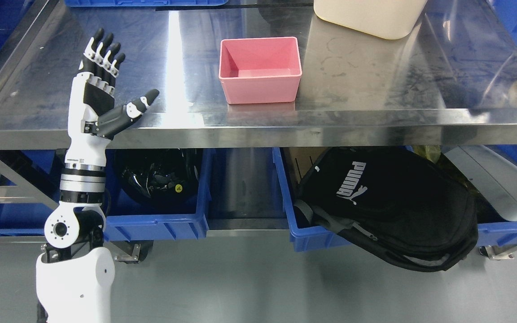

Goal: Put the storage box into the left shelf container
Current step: 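Raise the left hand and reach toward the pink box on the table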

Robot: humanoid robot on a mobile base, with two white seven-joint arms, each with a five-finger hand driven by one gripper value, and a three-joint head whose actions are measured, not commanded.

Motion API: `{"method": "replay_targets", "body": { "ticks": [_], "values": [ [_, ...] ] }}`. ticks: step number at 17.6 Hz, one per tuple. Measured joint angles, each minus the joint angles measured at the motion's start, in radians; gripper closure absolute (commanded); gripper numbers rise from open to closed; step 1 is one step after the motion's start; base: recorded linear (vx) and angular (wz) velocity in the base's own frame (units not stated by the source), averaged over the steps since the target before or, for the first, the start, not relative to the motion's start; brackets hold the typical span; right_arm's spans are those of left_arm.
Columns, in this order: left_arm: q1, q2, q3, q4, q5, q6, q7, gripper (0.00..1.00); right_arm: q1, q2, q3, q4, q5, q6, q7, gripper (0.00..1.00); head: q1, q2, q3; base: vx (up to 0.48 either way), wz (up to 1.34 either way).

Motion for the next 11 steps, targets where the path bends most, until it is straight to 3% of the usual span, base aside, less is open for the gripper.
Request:
{"method": "replay_targets", "body": {
  "ticks": [3,7,11],
  "values": [
    [-0.003,0.000,0.008,0.000,0.000,-0.006,-0.030,0.00,0.000,0.000,0.000,0.000,0.000,0.000,0.000,0.00,0.0000,0.000,0.000,0.000,0.00],
    [-0.033,0.012,0.019,0.000,0.000,-0.107,-0.044,0.01,0.000,0.000,0.000,0.000,0.000,0.000,0.000,0.00,0.0000,0.000,0.000,0.000,0.00],
    [-0.129,0.118,-0.030,0.005,0.000,-0.125,-0.048,0.01,0.000,0.000,0.000,0.000,0.000,0.000,0.000,0.00,0.0000,0.000,0.000,0.000,0.00]
  ]
}}
